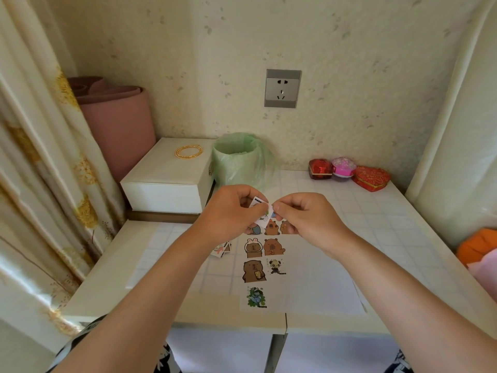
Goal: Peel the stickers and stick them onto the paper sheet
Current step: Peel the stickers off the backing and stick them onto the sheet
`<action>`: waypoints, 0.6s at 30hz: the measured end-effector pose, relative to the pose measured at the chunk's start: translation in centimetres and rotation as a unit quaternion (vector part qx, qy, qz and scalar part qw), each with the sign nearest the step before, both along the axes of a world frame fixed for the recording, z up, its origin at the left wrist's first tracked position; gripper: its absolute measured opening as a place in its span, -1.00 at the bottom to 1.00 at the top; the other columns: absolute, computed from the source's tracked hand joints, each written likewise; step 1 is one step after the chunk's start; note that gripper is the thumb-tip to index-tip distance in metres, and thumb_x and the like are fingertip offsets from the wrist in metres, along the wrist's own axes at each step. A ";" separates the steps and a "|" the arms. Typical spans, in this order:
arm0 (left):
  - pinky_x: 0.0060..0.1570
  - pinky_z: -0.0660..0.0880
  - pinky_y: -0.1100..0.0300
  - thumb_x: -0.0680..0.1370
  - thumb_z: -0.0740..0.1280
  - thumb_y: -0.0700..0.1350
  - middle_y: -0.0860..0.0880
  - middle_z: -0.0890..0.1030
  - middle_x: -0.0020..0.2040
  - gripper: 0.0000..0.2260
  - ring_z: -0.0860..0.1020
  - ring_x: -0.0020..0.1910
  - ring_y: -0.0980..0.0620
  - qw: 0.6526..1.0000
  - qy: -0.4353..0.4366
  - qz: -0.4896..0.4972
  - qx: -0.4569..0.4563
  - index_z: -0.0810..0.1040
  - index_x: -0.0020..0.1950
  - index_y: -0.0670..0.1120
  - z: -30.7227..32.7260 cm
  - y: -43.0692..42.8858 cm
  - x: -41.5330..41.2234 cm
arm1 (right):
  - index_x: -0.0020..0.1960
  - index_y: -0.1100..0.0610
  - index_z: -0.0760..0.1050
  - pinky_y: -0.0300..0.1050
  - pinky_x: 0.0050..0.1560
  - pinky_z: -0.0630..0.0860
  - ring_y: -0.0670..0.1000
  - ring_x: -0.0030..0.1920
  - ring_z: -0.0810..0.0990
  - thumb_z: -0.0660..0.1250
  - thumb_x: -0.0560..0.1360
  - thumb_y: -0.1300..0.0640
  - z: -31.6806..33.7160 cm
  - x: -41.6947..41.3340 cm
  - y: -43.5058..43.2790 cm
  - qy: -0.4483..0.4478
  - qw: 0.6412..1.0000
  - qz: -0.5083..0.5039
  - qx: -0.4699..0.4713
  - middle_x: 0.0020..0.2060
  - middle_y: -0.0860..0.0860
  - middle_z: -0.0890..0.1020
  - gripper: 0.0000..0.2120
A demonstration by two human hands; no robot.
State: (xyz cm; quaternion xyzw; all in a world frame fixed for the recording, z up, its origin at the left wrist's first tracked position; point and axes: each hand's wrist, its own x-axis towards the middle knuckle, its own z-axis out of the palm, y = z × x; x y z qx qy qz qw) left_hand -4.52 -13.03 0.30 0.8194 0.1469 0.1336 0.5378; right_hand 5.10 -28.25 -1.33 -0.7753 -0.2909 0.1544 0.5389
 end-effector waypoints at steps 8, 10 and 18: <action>-0.42 0.51 0.32 0.53 0.43 -0.18 0.01 0.70 -0.26 -0.93 0.63 -0.36 0.15 1.000 -0.002 -0.008 0.010 0.67 -0.09 -0.01 -0.1 -0.3 0.0 | -0.12 0.12 0.67 -0.03 -0.21 0.60 -0.19 -0.43 0.60 0.30 0.60 0.21 0.1 -0.8 0.0 -0.064 0.998 0.012 -0.022 -0.38 -0.06 0.65 -0.80; -0.41 0.52 0.30 0.53 0.43 -0.18 0.00 0.70 -0.25 -0.92 0.63 -0.35 0.12 1.000 -0.007 -0.004 0.013 0.66 -0.10 0.00 -0.1 -0.3 0.1 | -0.11 0.16 0.67 -0.20 -0.32 0.54 -0.20 -0.46 0.57 0.29 0.61 0.21 0.1 -1.0 0.1 -0.055 0.998 0.008 -0.011 -0.44 -0.12 0.61 -0.80; -0.16 0.57 0.22 0.49 0.47 -0.04 0.14 0.61 -0.12 -0.84 0.60 -0.19 0.15 0.996 -0.038 0.042 0.063 0.58 0.01 0.13 -0.7 -0.1 0.4 | -0.16 0.11 0.64 -0.22 -0.34 0.42 -0.11 -0.50 0.42 0.30 0.60 0.15 0.2 -0.7 0.0 -0.002 1.000 -0.014 0.008 -0.51 -0.14 0.54 -0.79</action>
